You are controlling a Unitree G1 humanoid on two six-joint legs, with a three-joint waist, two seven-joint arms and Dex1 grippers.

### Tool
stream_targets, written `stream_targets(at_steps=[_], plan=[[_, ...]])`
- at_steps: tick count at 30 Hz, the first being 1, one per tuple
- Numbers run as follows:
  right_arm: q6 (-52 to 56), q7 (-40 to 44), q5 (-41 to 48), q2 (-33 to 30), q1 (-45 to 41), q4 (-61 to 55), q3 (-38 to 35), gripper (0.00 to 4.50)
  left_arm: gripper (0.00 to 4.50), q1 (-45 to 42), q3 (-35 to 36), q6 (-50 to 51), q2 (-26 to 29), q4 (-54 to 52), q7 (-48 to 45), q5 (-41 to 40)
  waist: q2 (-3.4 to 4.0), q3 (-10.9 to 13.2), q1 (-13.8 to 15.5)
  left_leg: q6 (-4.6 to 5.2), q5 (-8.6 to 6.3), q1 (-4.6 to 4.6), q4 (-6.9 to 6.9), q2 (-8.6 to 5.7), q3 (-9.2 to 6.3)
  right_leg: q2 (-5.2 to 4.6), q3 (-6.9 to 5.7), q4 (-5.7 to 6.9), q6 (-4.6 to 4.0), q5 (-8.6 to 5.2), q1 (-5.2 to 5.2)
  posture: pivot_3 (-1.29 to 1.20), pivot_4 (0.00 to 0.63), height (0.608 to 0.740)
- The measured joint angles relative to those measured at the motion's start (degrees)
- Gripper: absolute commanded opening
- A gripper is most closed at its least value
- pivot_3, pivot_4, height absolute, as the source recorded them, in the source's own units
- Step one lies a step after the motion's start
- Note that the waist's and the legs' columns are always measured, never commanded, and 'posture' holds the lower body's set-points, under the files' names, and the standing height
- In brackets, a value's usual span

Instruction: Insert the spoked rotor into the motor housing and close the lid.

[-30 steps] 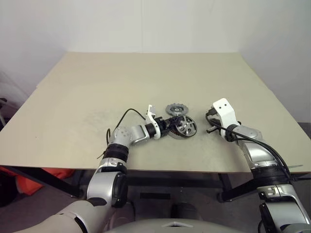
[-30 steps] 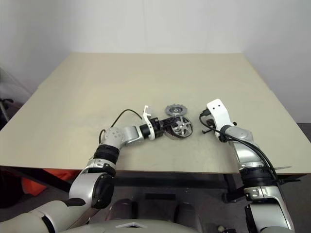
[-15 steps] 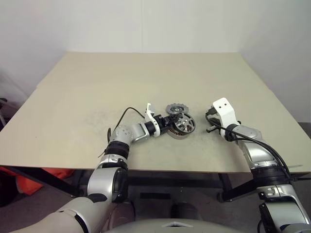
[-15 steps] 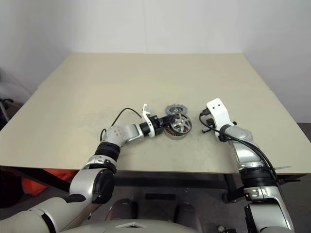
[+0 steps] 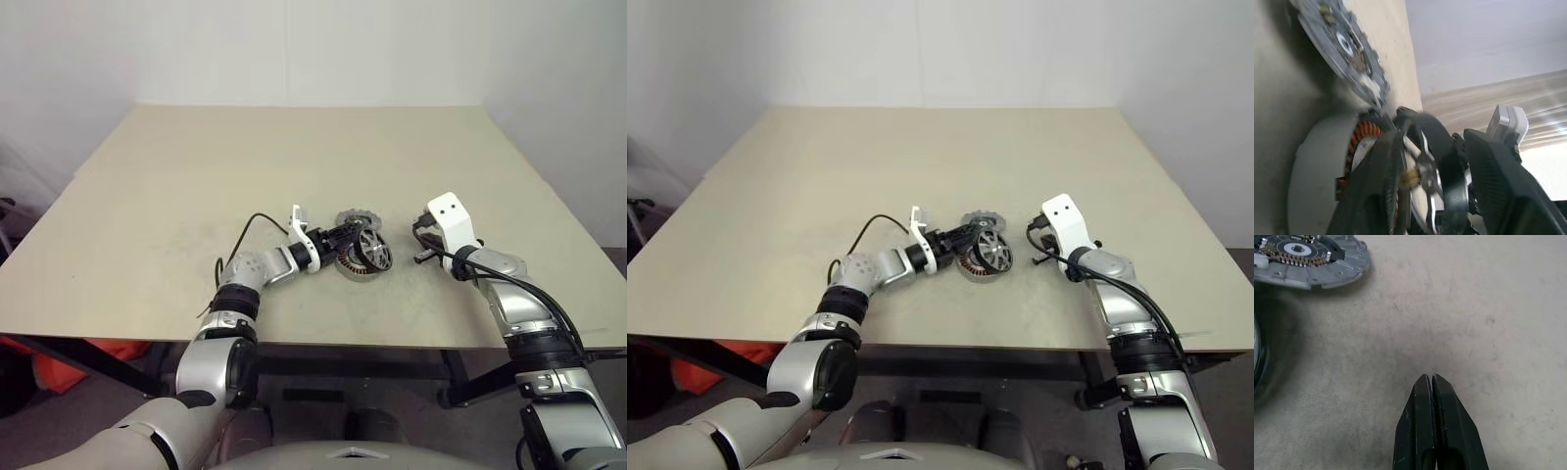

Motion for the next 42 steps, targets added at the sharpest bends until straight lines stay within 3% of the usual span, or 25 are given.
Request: stream_targets(at_steps=[9, 13, 18, 24, 42], plan=[[-0.36, 0.86, 0.3, 0.55, -0.44, 0.0, -0.06, 0.0, 2.0, 1.15, 1.25, -1.48, 1.17, -1.75, 0.73, 0.11, 0.01, 0.0, -0.13, 0.01, 0.0, 0.0, -0.01, 0.02, 0.0, 0.0, -0.03, 0.0, 0.0, 0.0, -0.01, 0.0, 0.0, 0.74], [-0.34, 4.73, 5.06, 1.95, -0.22, -3.41, -1.61, 0.0, 2.0, 3.11, 1.2, -1.73, 2.33, -7.74, 0.65, -0.1, 0.05, 0.04, -0.18, 0.02, -0.01, -0.03, -0.01, 0.04, 0.0, -0.01, -0.04, 0.0, 0.0, 0.0, -0.04, 0.0, 0.0, 0.74], [0.94, 11.14, 11.81, 1.89, 2.49, -11.46, -2.82, 0.0, 2.0, 10.57, -5.2, -4.74, 5.78, -23.31, -1.53, 3.13, 0.05, 0.04, 0.02, 0.12, -0.04, -0.05, -0.01, 0.06, 0.0, -0.02, -0.06, -0.03, 0.0, -0.01, -0.02, 0.0, 0.0, 0.74], [2.38, 14.89, 14.87, 0.58, 6.46, -12.84, -2.8, 0.0, 2.0, 18.37, -18.76, -12.93, 14.81, -35.39, -4.52, 14.89, 0.06, 0.04, 0.06, 0.01, 0.0, 0.04, -0.01, 0.07, 0.0, -0.03, -0.04, -0.01, 0.05, -0.03, 0.02, 0.0, 0.0, 0.74], [1.94, 16.41, 14.82, -0.13, 5.6, -13.43, -0.26, 0.0, 2.0, 21.37, -21.12, -19.18, 16.81, -38.44, -4.29, 19.83, 0.09, 0.04, -0.34, -0.08, 0.06, 0.09, -0.05, 0.11, 0.01, 0.05, -0.02, 0.04, 0.08, -0.01, 0.0, 0.0, 0.0, 0.74]])
